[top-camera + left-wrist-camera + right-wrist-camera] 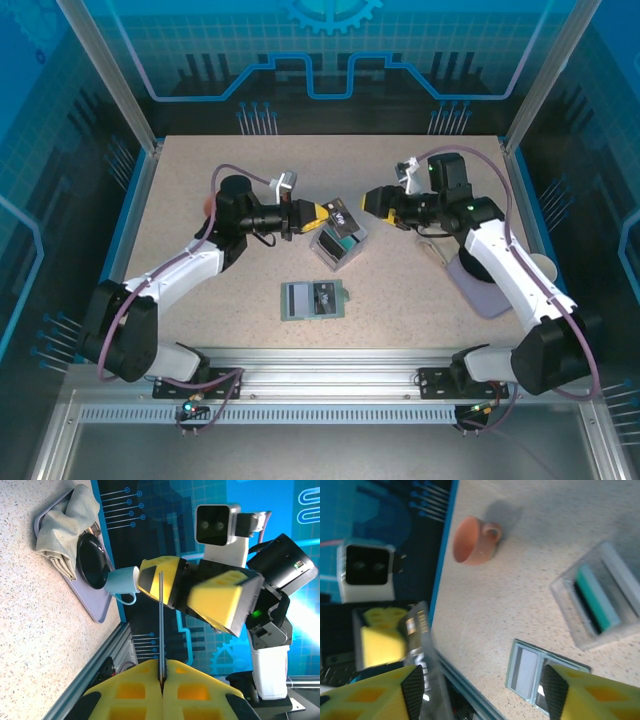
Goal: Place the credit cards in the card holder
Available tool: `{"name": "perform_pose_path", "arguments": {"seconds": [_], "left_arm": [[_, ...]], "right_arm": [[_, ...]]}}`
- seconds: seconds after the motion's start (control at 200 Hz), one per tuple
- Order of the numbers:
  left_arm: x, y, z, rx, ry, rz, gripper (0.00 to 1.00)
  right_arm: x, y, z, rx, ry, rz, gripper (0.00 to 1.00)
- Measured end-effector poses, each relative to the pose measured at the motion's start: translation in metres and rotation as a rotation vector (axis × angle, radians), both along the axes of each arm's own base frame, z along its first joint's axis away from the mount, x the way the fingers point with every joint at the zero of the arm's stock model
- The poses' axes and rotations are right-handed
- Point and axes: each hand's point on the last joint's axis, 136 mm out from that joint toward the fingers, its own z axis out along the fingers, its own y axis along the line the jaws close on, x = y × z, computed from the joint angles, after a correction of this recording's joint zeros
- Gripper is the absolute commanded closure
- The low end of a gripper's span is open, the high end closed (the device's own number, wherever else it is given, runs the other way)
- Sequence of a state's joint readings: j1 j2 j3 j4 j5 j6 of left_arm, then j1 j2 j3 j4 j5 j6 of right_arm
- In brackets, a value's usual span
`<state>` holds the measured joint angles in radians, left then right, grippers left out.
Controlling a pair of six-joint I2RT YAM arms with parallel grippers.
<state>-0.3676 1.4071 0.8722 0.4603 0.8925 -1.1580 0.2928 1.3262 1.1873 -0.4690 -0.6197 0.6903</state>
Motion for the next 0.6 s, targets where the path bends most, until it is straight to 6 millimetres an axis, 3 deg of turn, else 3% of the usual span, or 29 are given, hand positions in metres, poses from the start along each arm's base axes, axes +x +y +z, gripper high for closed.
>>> {"name": "perform_pose_path", "arguments": {"seconds": [0.14,0.29,0.41,0.525,0.6], "left_arm": [[-0.003,-0.002,0.006,0.003,-0.036,-0.029,0.94],[-0.006,-0.002,0.009,0.011,-0.053,-0.053,0.94],[-0.008,-0.002,0.005,0.02,-0.046,-0.066,0.93],[-0.011,-0.003,0.004,0.023,-0.043,-0.083,0.91],[-0.011,-0.003,0.002,0.031,-0.041,-0.086,0.85]], "right_arm": [[-0.009,0.02,-0.005,0.02,0.018,0.1,0.33],[-0.011,0.037,-0.014,0.042,0.049,0.188,0.42],[-0.015,0.051,-0.009,0.066,0.045,0.256,0.53],[-0.02,0.06,-0.002,0.091,0.03,0.309,0.77],[-0.022,0.061,0.0,0.103,0.031,0.324,0.87]]}}
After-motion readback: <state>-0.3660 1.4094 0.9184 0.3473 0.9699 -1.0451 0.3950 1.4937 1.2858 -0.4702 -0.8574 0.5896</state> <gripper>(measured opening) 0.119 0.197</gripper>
